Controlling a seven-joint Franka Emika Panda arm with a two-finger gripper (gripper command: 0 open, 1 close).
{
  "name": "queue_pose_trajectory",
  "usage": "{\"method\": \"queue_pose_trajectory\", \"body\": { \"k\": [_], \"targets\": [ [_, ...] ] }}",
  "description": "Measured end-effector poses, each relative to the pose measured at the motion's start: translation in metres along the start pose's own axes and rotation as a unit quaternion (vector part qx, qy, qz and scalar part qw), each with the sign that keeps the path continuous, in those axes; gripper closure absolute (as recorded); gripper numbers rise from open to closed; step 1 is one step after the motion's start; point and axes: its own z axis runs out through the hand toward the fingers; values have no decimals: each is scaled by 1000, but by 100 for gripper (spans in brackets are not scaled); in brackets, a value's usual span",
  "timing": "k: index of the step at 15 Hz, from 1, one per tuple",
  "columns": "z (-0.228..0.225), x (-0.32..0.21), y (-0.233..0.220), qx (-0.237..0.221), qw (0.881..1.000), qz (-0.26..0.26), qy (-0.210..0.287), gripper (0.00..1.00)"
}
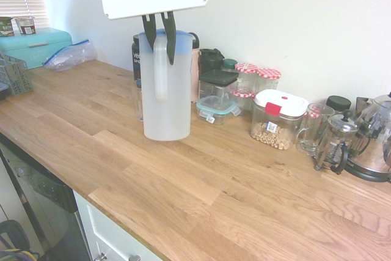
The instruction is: Pour me some water
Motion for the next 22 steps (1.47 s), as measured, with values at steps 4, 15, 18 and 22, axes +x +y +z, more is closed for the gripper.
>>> {"method": "queue_pose_trajectory", "body": {
  "k": [4, 15, 18, 22],
  "targets": [
    [30, -1, 64, 56, 994, 98, 6, 100],
    [83, -3, 77, 77, 964, 239, 91, 100],
    [96, -2, 72, 60, 966, 238, 76, 100],
    [119, 8, 67, 53, 968, 238, 54, 100]
  ]
}}
